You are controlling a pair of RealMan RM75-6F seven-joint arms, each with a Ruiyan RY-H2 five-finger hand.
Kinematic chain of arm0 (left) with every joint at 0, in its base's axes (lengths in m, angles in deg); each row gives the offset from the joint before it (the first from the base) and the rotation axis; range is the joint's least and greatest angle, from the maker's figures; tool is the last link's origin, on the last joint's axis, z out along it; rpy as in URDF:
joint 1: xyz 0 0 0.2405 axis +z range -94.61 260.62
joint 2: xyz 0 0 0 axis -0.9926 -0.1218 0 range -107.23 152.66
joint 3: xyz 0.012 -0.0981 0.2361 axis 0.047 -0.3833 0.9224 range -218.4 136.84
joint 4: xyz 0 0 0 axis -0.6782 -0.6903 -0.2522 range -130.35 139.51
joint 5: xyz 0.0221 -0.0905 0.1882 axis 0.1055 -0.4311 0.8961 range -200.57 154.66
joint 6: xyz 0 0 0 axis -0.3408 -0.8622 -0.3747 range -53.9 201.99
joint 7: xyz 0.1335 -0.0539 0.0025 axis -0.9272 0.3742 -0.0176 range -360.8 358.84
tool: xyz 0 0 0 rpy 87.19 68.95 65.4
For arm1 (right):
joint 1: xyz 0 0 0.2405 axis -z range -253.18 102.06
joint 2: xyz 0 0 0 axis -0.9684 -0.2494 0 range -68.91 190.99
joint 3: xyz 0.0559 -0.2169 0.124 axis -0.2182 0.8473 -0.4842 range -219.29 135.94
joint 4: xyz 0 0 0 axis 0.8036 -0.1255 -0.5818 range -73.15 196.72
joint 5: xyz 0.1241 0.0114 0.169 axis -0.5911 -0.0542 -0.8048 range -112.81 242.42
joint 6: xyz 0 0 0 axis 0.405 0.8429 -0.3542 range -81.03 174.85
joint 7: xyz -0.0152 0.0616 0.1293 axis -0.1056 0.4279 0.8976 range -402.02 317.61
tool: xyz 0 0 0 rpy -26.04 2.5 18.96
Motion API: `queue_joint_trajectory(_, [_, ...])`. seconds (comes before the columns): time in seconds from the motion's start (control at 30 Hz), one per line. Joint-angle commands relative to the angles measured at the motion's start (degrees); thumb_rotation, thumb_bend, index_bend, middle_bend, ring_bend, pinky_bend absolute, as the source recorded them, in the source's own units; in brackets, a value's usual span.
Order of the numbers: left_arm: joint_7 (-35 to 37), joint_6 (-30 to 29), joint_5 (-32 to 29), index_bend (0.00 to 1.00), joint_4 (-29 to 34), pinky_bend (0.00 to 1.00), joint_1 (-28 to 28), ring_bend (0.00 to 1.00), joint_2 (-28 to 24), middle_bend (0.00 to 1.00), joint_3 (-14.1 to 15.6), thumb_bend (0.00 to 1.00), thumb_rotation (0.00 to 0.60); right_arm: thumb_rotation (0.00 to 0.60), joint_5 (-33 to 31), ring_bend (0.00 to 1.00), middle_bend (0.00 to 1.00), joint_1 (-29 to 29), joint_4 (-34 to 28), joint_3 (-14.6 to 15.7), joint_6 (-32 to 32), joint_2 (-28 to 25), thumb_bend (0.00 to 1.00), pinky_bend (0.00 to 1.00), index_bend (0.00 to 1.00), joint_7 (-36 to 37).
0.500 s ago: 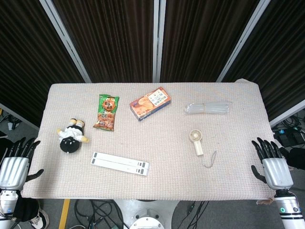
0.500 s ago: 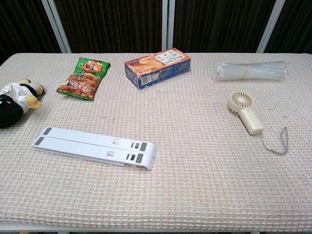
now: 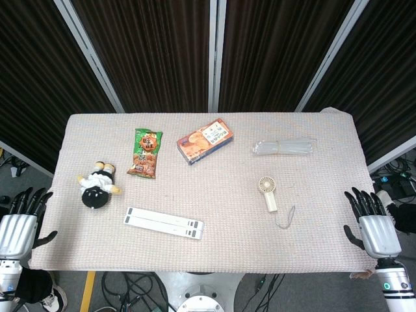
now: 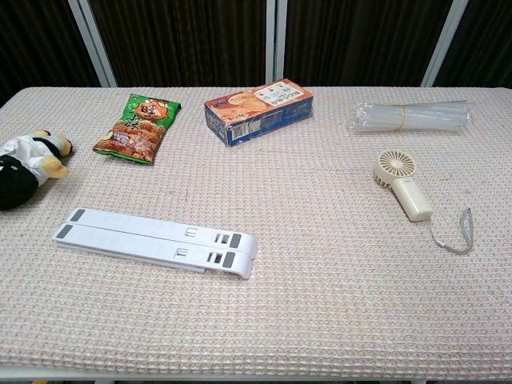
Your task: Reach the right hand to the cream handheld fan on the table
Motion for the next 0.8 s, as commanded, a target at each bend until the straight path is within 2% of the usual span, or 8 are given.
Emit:
queue_joint_trajectory(0.03, [0.0,0.4,-0.2,0.14,0.3,0.11,-0.2,0.00,-0.2,0.09,-0.1,0.00,0.600,0.600,-0.2,0.00,0.00,-0.1,-0.4,-0.2,0.0,-0.1,0.29,0.00,0.00,0.0])
queue_joint_trajectory(0.27, [0.3,0.7,-0.1,0.14,0.4,0.11,-0.2,0.00,-0.5,0.09,0.1,0.00,0.600,0.600,1.3,0.00,0.00,-0.7,-0.1,0.1,0.0,-1.0,0.32,0.00,0.00,0.0])
queue_joint_trajectory(0.37, [0.9,1.3,-0.6,0.14,0.4,0.11,0.0,0.00,-0.4,0.09,0.5,0.00,0.600,0.600,3.0,0.00,0.00,-1.0,0.2,0.6,0.4,-1.4,0.48,0.00,0.00,0.5])
queue_joint_trajectory(0.43, [0.7,1.4,-0.4,0.14,0.2,0.11,0.0,0.00,-0.5,0.09,0.6,0.00,0.600,0.600,4.4,0.00,0.00,-1.3,0.5,1.0,0.6,-1.5,0.64,0.00,0.00,1.3])
queue_joint_trajectory(0.6, [1.1,1.4,-0.3,0.13,0.1,0.12,-0.1,0.00,-0.3,0.09,0.6,0.00,0.600,0.600,7.7,0.00,0.00,-2.6,2.4,1.7,1.0,-0.8,0.91,0.00,0.00,2.5])
queue_joint_trajectory(0.67, [0.9,1.6,-0.2,0.14,-0.1,0.12,-0.1,0.00,-0.3,0.09,0.7,0.00,0.600,0.600,8.4,0.06,0.01,-3.1,3.1,1.7,1.1,-0.3,0.98,0.14,0.00,2.6])
queue_joint_trajectory(0.73, [0.9,1.9,-0.3,0.14,-0.2,0.13,-0.2,0.00,-0.2,0.09,0.9,0.00,0.600,0.600,9.1,0.26,0.05,-3.7,3.5,1.7,1.1,0.3,1.00,0.41,0.00,3.0])
queue_joint_trajectory(0.8, [1.1,2.1,-0.6,0.14,-0.5,0.13,-0.1,0.00,-0.2,0.09,0.9,0.00,0.600,0.600,9.4,0.46,0.14,-4.4,3.6,1.7,0.4,0.8,1.00,0.57,0.00,3.4])
